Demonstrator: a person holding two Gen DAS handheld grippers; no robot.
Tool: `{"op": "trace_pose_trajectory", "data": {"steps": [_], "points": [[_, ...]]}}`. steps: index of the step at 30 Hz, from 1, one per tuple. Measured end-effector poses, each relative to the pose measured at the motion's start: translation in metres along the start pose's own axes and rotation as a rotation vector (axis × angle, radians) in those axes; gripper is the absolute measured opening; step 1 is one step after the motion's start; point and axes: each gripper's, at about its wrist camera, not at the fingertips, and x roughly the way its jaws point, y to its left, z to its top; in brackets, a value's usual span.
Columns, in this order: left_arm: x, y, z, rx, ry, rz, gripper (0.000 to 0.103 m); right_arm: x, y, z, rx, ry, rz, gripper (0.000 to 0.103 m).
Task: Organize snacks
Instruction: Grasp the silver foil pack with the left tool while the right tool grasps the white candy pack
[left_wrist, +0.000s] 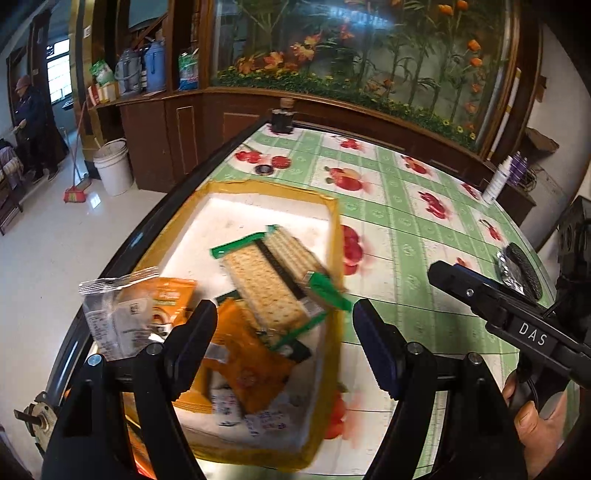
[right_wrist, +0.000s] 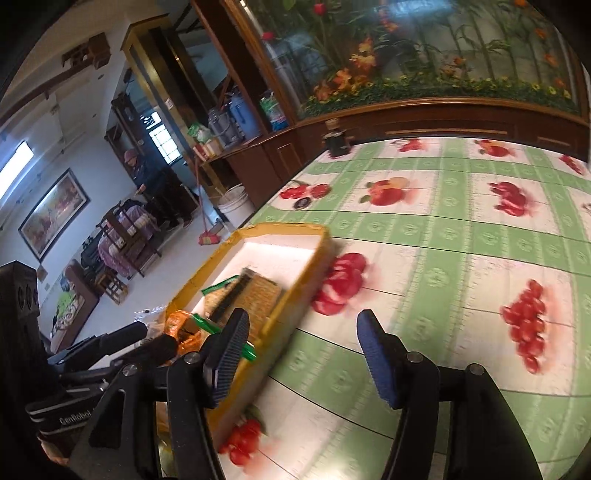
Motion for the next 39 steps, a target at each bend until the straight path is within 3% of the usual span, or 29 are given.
{"op": "trace_pose_trajectory", "data": {"steps": [9,19,23,28,34,36,39], "points": [[0.001,-0.059,-0.007,0.104,0.024,-0.061,0.076,-0.073,-0.101,-0.032,0.154,-0.065,-0.155,0.067],[0.007,-0.11,-0.009,0.176,0.037,-0.125,0.076,-0.116,-0.204,-0.043,0.267,-0.089,-0.461,0.068],[0.018,-0.146,-0.001,0.235,0.044,-0.161,0.076,-0.112,-0.231,-0.04,0.31,-0.067,-0.488,0.068],[0.028,-0.187,0.006,0.325,0.035,-0.183,0.076,-0.095,-0.234,-0.027,0.283,-0.039,-0.515,0.064],[0.049,-0.228,0.015,0.428,0.034,-0.218,0.076,-0.077,-0.248,-0.023,0.256,0.019,-0.586,0.043],[0.057,-0.242,0.019,0.462,0.035,-0.237,0.076,-0.08,-0.252,-0.023,0.258,0.006,-0.574,0.036],[0.072,-0.27,0.022,0.532,0.052,-0.294,0.076,-0.084,-0.258,-0.024,0.252,0.008,-0.545,0.034]]}}
